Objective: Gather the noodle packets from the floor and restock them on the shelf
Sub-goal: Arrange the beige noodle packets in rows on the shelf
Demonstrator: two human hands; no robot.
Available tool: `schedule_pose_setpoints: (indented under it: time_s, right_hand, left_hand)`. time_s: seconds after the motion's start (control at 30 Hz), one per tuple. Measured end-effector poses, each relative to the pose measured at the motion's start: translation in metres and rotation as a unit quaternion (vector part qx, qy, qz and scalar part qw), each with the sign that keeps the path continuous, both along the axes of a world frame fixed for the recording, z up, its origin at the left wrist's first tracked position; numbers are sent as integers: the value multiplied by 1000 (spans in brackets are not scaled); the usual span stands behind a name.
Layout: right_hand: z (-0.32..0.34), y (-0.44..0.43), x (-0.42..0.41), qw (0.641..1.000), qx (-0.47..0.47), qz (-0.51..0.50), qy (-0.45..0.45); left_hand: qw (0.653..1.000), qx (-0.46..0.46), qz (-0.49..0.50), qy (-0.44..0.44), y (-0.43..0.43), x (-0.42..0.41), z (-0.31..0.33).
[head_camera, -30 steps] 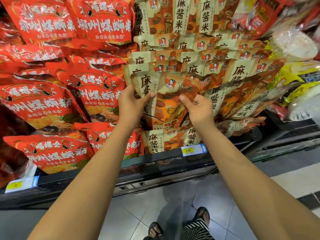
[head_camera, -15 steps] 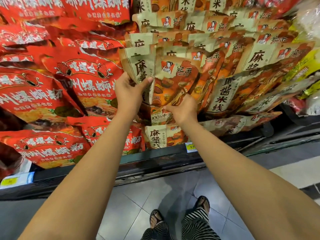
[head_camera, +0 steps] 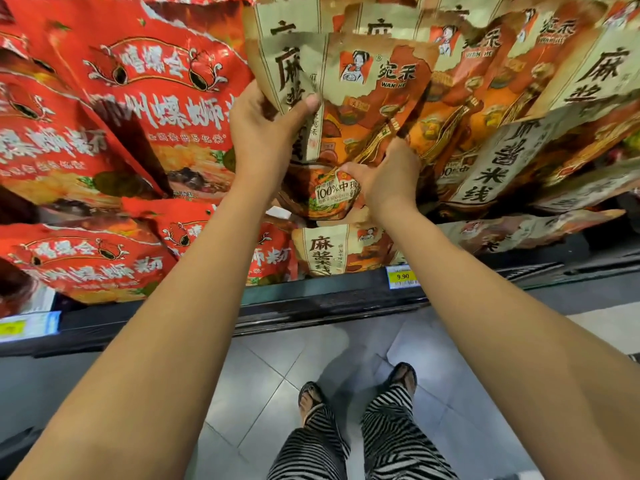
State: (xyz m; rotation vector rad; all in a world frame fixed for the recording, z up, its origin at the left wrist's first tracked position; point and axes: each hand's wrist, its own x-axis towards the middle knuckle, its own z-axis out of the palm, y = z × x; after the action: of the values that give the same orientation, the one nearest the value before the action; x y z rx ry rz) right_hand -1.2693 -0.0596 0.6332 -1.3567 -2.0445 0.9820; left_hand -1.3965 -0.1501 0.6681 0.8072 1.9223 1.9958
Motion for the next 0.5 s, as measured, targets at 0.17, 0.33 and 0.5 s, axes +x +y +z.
schedule_pose_setpoints:
  time_s: [0.17,0.33,0.5]
  right_hand:
    - [12,-1,14,999,-6,54,-7]
    - [29,0,31,998,8,56,-41]
    - [26,-14,48,999,46,4,-11]
  left_hand:
    - [999,-5,-8,-41,-19,4,-12]
    - [997,26,-9,-78,-22,17,-14]
    - [993,42,-24,-112,-17,31,-13]
